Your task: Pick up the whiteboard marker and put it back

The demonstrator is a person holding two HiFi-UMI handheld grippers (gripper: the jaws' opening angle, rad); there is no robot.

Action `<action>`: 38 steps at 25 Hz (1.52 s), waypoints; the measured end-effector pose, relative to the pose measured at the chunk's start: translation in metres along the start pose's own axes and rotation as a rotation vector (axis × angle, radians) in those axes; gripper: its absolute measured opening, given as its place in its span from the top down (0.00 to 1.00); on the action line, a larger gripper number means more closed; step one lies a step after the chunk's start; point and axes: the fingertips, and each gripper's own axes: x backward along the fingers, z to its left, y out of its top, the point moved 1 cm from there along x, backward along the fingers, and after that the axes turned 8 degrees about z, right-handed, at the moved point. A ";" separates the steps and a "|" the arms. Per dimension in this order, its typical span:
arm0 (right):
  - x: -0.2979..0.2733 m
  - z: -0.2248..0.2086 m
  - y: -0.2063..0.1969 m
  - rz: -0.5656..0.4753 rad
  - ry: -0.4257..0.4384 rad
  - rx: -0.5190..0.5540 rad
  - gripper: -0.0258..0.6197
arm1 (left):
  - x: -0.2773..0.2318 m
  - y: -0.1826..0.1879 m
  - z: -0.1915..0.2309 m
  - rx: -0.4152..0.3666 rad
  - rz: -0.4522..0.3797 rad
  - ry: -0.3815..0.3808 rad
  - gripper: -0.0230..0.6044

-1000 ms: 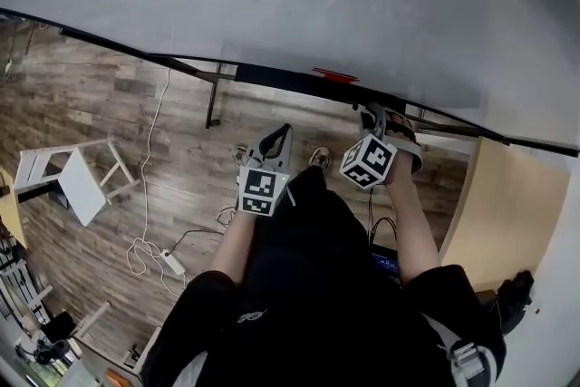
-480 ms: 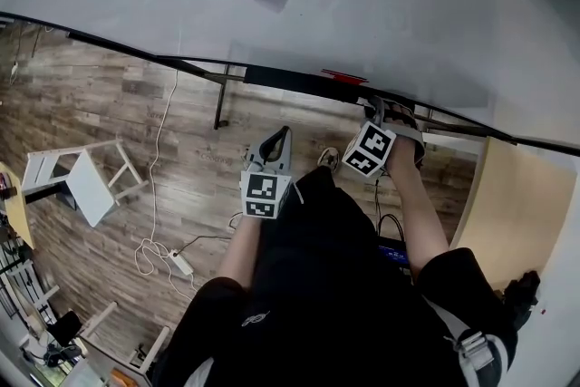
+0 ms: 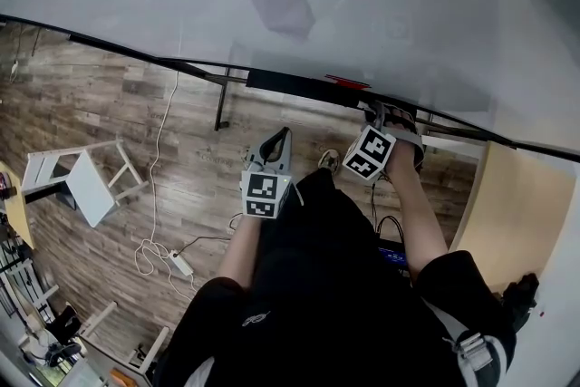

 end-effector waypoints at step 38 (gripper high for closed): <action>0.147 -0.003 0.001 -0.764 0.043 -0.752 0.94 | 0.049 0.036 -0.056 0.044 -0.164 0.080 0.95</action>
